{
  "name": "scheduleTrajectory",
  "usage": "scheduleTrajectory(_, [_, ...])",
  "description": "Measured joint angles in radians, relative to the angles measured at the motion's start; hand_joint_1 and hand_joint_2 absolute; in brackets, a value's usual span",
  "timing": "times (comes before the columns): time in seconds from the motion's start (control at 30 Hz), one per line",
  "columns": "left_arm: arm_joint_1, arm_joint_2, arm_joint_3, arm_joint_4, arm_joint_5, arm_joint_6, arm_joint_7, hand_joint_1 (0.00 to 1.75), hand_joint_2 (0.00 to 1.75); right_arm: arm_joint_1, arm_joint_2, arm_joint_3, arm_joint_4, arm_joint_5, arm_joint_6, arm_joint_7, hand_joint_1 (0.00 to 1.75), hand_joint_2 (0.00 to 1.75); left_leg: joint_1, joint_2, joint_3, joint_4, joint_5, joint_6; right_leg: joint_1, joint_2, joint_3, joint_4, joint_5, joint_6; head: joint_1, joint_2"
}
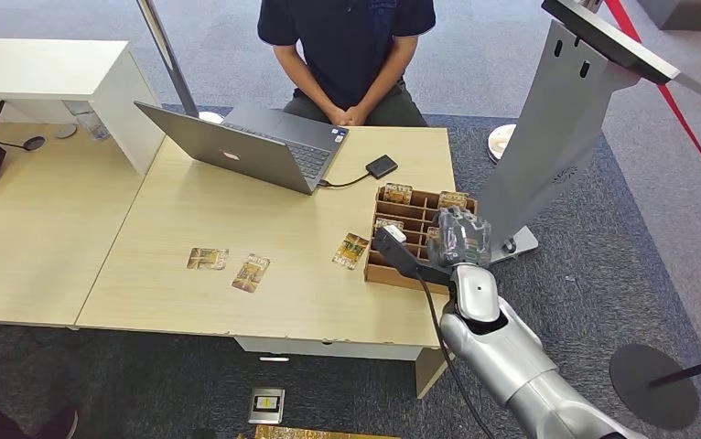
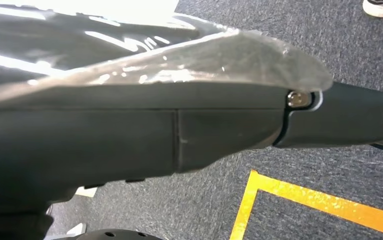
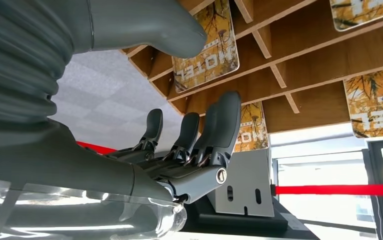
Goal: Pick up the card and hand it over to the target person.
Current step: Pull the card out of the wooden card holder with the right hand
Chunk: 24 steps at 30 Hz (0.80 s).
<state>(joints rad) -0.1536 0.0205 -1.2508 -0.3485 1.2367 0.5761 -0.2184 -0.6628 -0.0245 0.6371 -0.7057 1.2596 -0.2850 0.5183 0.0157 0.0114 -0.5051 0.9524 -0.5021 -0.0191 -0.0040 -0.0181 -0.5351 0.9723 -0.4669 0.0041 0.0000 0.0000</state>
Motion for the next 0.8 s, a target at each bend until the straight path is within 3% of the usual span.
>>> scheduleTrajectory(0.8, [-0.009,-0.003,0.013,0.007,-0.021,-0.004,0.010,0.00,0.00,-0.008,-0.018,-0.001,0.083,0.006,0.014,0.019,0.84,1.75,0.001,-0.001,0.000,0.001,0.000,-0.001,0.001,-0.002,0.001,0.000,0.000,0.000,0.000,0.000])
